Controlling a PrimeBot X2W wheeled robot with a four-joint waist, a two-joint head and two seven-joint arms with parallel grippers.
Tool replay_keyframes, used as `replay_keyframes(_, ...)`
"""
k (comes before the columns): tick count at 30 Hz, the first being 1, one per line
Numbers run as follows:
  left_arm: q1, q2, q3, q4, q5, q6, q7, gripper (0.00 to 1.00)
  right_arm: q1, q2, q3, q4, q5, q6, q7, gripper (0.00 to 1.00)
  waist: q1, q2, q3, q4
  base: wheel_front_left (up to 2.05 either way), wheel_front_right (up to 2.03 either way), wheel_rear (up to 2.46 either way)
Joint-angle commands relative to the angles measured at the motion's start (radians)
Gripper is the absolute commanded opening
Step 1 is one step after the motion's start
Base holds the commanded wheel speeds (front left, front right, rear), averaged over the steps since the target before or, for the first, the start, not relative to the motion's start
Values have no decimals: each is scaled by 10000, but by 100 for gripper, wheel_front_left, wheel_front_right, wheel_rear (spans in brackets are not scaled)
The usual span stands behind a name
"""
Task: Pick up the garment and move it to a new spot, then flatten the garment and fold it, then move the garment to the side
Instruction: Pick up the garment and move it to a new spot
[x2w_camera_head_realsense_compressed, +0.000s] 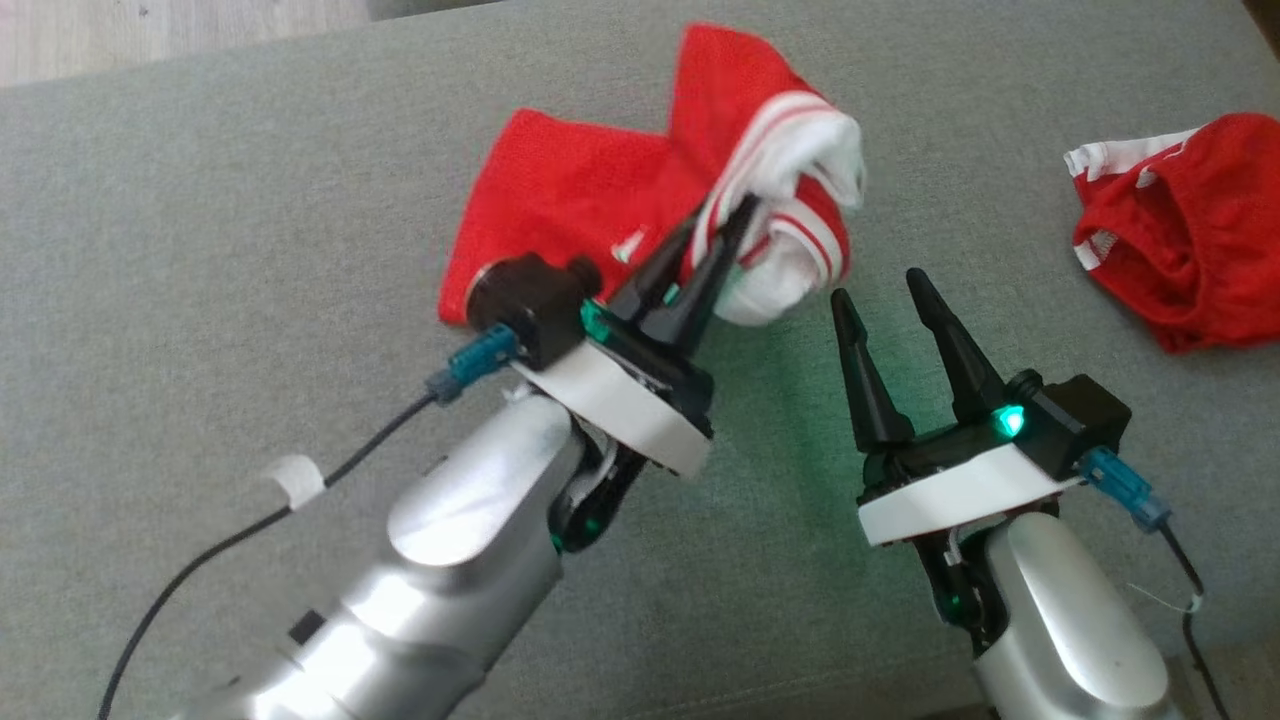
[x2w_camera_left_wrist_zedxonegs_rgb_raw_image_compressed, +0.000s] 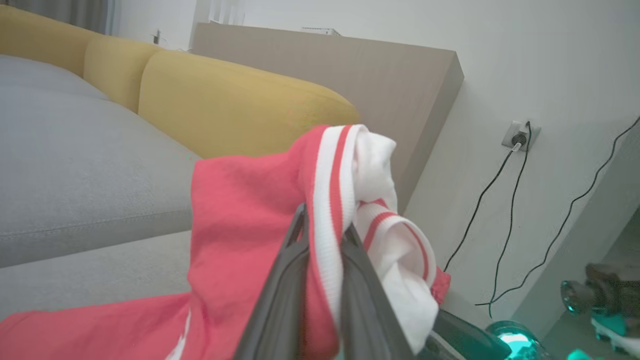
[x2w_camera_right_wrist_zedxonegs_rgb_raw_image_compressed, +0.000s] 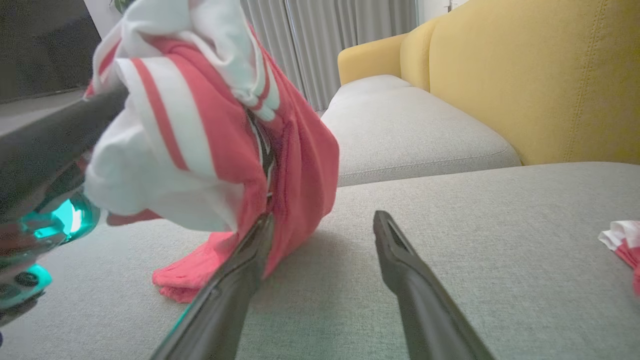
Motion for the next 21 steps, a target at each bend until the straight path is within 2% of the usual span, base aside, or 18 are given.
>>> replay_keyframes(1,-171,5,107,-329,-77,16,-50,0,-181,114,158,-266,59,37,-108,100,0,-1,-4,-9,0,0,0)
replay_keyframes(4,-12,-18,44,61,-4,156,-50,0,-194,114,113,-235,56,37,-108,100,0,-1,6,6,0,0,0)
replay_keyframes(5,46,-22,131,141,36,227,-50,26,-194,114,84,-234,50,37,-108,100,0,-1,23,30,0,0,0)
replay_keyframes(6,46,-22,131,141,36,227,-50,26,-194,114,84,-234,50,37,-108,100,0,-1,23,30,0,0,0)
replay_keyframes(7,95,-24,198,237,136,303,-50,100,-195,114,57,-234,47,37,-108,100,0,-1,35,54,0,0,0)
replay_keyframes(10,332,78,805,254,630,650,-51,100,-206,114,-70,-243,11,37,-108,100,0,-1,66,202,0,0,0)
replay_keyframes(14,1125,516,1893,28,1378,1029,-51,100,-214,114,-321,-212,-49,37,-108,100,0,-1,-26,487,0,0,0)
replay_keyframes(20,2818,1067,3534,-250,2222,1417,-51,100,-153,114,-784,-37,-158,37,-108,100,0,-1,-373,920,0,0,0)
replay_keyframes(21,3382,1136,4131,-429,2474,1508,-51,100,-93,114,-956,29,-210,37,-108,100,0,-1,-505,1066,0,0,0)
